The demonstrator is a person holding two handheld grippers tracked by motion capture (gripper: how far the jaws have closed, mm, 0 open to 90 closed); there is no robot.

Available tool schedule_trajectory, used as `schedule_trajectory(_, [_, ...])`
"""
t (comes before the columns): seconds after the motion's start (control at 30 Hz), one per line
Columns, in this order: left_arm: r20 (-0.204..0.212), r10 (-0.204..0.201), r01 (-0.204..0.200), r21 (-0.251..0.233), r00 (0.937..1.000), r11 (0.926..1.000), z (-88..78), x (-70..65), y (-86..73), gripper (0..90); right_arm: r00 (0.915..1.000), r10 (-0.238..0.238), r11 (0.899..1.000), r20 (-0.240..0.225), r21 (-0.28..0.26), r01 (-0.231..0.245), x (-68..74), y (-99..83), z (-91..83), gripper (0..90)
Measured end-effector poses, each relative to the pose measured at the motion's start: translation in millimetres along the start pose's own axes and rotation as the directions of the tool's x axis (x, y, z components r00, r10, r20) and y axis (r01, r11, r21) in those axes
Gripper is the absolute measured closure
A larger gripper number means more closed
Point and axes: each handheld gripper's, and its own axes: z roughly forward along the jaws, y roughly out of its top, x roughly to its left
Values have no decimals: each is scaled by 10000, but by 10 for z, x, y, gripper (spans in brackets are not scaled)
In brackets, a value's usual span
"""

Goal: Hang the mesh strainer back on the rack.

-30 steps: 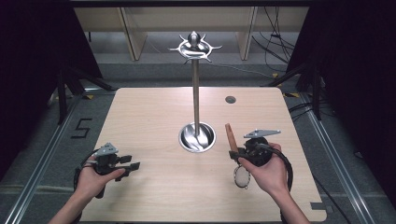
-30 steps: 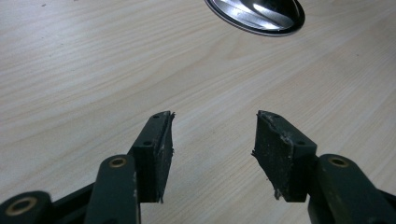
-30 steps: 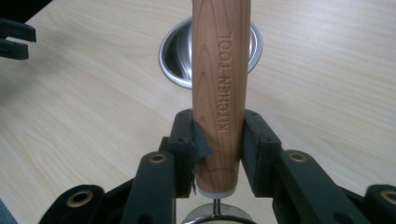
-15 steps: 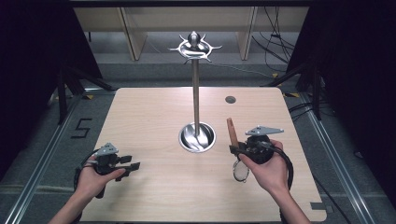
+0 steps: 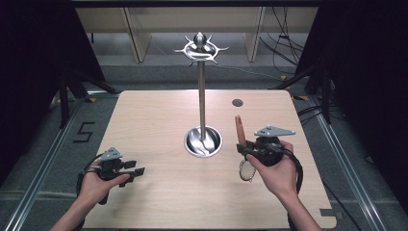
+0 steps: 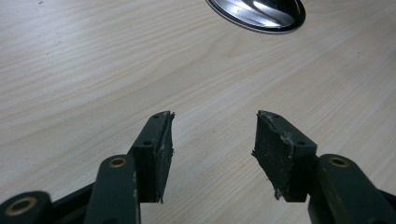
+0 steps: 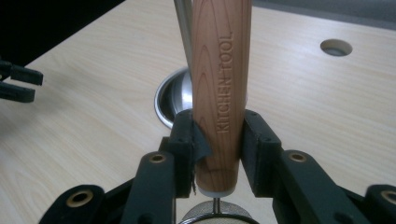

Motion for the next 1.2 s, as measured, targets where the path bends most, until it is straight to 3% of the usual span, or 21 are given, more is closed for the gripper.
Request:
schedule_trajectory(0.03, [23,-6,6,41,10000,10000,-1,0,2,456,9997,250,9997,-3,-20,-250,22,16,-17,688])
schedule_trajectory(0.07, [20,0,0,63,10000,10000,0,-1,2,455,10000,-47,9998,6,-182,47,1,28,-18,688])
schedule_trajectory(0.23, [-16,57,-57,128,10000,9999,-3,5,3,455,9998,219,9990,-36,-380,-220,40,78,-34,688])
schedule_trajectory(0.37, [-20,47,-47,117,10000,9999,-2,6,2,455,10000,62,9983,-7,-575,-63,41,121,-51,688])
schedule_trajectory(0.4, [-14,50,-50,120,10000,9999,-1,7,1,455,9995,325,9985,50,-448,-322,64,133,-73,688])
schedule_trajectory(0.43, [-14,56,-55,138,10000,9999,-2,6,2,455,9999,58,9979,83,-638,-53,48,157,-71,688])
schedule_trajectory(0.5, [-8,5,-5,66,10000,10000,-1,3,2,455,9999,108,9977,85,-665,-102,60,191,-93,688])
schedule_trajectory(0.53, [-8,5,-5,66,10000,10000,-1,3,2,455,9997,-232,9965,103,-804,239,42,211,-88,688])
schedule_trajectory(0.63, [-34,2,-2,70,10000,10000,1,5,0,455,10000,-12,9959,64,-904,18,69,260,-126,688])
schedule_trajectory(0.83, [-58,13,-13,38,10000,10000,-3,5,-1,455,9999,-142,9938,69,-1101,149,93,334,-146,688])
schedule_trajectory(0.93, [-41,1,-1,76,10000,10000,-6,11,1,455,10000,38,9912,42,-1322,-32,134,393,-149,688])
schedule_trajectory(0.97, [-59,20,-20,12,10000,10000,-5,10,0,455,9996,-268,9912,65,-1293,274,117,413,-153,688])
schedule_trajectory(1.0, [-41,9,-9,27,10000,10000,-6,8,0,455,10000,-48,9913,-13,-1314,46,140,432,-156,688])
schedule_trajectory(1.03, [-28,-26,25,-8,10000,10000,-4,5,-1,455,9986,-521,9881,81,-1447,527,114,451,-154,688])
schedule_trajectory(1.13, [-67,-12,12,-33,10000,10000,-3,7,-1,455,9993,-357,9886,71,-1460,363,137,488,-168,688])
schedule_trajectory(1.2, [-60,24,-23,30,10000,10000,-7,11,0,455,9986,-528,9859,69,-1585,532,142,522,-164,688])
